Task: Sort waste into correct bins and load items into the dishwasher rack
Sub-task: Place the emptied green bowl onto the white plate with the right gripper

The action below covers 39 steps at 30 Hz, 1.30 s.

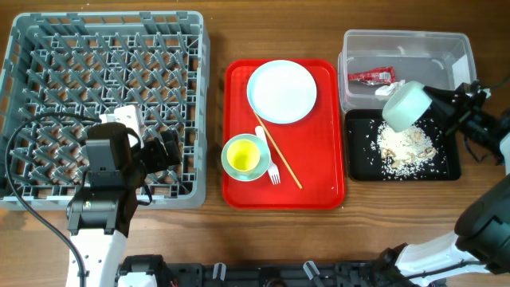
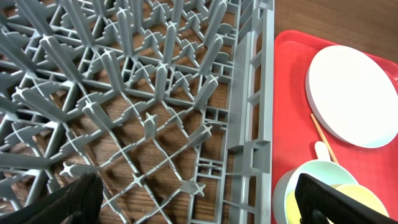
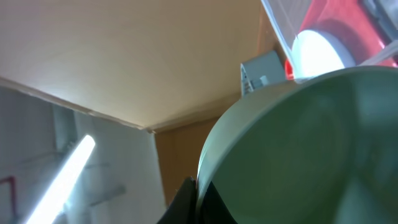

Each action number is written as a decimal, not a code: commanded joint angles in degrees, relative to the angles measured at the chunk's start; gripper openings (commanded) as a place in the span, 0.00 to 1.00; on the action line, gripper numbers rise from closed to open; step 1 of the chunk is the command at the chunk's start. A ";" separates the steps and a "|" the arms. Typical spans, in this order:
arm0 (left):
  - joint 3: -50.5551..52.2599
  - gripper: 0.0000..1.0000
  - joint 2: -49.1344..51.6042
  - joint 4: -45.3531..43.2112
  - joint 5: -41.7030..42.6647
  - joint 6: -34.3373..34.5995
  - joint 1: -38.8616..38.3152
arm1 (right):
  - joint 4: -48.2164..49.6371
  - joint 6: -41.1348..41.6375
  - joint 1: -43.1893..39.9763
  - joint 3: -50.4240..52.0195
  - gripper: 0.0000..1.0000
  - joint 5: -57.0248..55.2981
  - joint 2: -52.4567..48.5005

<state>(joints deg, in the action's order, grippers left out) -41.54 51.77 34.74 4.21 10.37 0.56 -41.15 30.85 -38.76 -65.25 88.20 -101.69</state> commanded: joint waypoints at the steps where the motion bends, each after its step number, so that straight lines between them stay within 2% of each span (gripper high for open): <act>1: -1.09 1.00 0.00 -0.17 0.44 0.35 0.48 | -6.12 -14.93 3.06 0.07 0.04 -9.68 0.46; 5: -1.09 1.00 0.00 -0.17 0.44 0.35 0.48 | -10.56 -20.44 7.08 -0.94 0.04 -22.40 4.72; 10: -1.09 1.00 0.00 -0.17 0.44 0.35 0.48 | -9.88 -20.26 15.45 -4.87 0.04 -32.89 13.49; 15: -1.09 1.00 0.00 -0.17 0.46 0.35 0.48 | -4.39 -18.47 27.78 -8.61 0.04 -45.97 19.37; 19: -1.09 1.00 0.00 -0.17 0.46 0.35 0.48 | 2.75 -18.45 38.91 -9.14 0.04 -56.17 20.26; 28: -1.09 1.00 0.00 -0.17 0.46 0.35 0.48 | 17.22 -21.49 60.81 -9.11 0.04 -82.36 11.65; 39: -1.09 1.00 0.00 -0.17 0.46 0.37 0.48 | 20.98 -21.81 67.21 -9.11 0.04 -85.15 -6.12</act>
<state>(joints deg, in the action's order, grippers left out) -41.54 51.77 34.74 4.21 10.37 0.56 -20.49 10.11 27.73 -73.97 5.50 -105.08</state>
